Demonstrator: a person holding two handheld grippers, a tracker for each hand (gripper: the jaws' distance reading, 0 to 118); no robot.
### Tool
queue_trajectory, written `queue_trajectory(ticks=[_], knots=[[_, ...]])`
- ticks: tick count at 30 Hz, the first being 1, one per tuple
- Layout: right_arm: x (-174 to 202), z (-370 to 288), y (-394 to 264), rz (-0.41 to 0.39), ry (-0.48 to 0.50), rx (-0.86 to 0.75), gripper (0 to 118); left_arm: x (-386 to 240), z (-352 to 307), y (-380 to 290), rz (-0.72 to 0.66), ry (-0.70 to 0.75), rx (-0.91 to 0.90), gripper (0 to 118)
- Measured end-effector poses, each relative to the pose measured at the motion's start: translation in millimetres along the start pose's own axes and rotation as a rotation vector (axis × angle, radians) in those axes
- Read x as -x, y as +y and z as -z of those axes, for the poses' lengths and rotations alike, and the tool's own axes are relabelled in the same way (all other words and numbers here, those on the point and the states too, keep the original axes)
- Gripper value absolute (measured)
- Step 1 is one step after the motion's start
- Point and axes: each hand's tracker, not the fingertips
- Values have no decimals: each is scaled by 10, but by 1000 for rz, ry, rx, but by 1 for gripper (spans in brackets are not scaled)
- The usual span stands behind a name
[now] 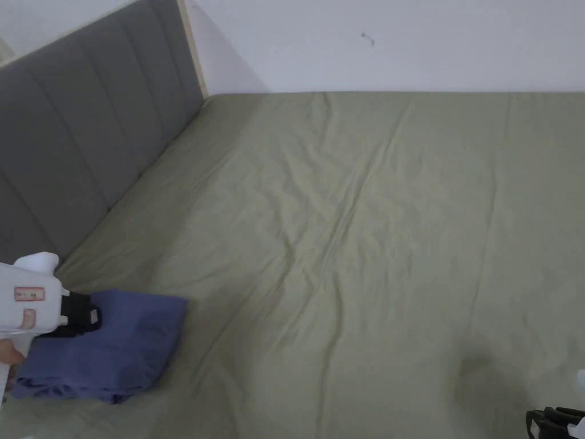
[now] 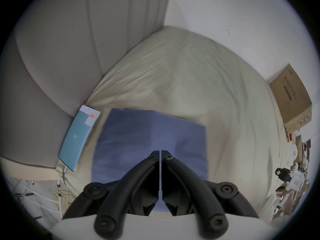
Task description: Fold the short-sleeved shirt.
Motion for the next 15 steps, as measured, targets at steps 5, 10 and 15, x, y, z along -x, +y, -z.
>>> queue_trajectory(ticks=[5, 10, 15], knots=[[-80, -177, -41, 30, 14, -40, 2, -642, -319, -233, 44, -52, -101, 0], [-116, -473, -78, 51, 15, -117, 2, -1436, -769, -572, 139, -22, -242, 0], [-164, -859, -93, 56, 5, -215, 2, -1992, -1181, -924, 218, -25, -389, 0]])
